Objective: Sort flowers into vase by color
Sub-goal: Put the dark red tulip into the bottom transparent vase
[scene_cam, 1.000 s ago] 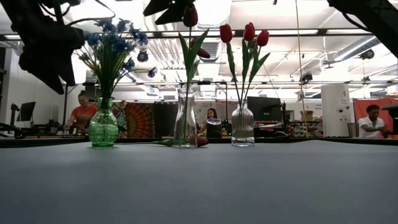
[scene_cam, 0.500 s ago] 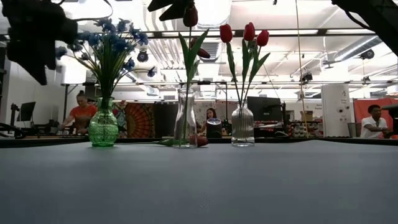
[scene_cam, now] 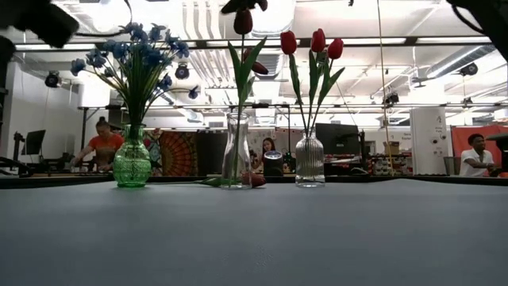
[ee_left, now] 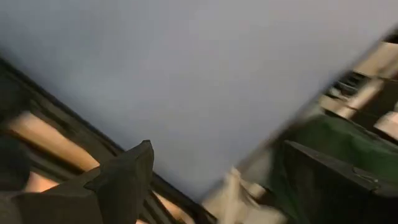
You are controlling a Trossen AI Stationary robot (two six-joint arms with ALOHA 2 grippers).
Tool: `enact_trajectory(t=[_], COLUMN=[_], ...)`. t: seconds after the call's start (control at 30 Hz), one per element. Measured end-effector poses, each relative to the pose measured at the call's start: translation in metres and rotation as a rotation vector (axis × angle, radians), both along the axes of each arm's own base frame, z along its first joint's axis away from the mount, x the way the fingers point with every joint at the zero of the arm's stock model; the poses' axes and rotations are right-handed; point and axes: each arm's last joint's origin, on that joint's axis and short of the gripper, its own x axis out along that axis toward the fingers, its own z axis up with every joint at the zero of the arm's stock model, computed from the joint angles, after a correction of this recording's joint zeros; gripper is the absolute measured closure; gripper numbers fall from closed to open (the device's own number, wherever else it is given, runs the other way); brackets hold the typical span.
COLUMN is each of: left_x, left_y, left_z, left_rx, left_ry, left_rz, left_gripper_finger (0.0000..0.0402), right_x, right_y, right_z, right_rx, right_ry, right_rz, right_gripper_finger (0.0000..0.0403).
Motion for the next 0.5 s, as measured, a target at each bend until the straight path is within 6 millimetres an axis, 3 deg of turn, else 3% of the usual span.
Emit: enact_trajectory(t=[0.2,0.37,0.5], left_x=[-0.006,-0.011,-0.005], left_y=[-0.006,-0.007,-0.011], left_z=[0.046,0.095,0.123], left_rx=[-0.029,0.169,0.377], left_ry=[-0.133,-0.334,-0.481], left_rz=[0.012,0.016,-0.046], left_gripper_finger=[0.0067,0.0067,0.0067], right_x=[-0.037,-0.069,-0.093], right_y=[0.020,0.044,0.064], right_z=[0.032,0.051,0.053], right_rx=[0.137,0.248,0.363], right_ry=[-0.048,-0.041,0.049], right_rz=[0.004,0.002,-0.032], right_gripper_finger=[0.0083,0.0088,0.0100])
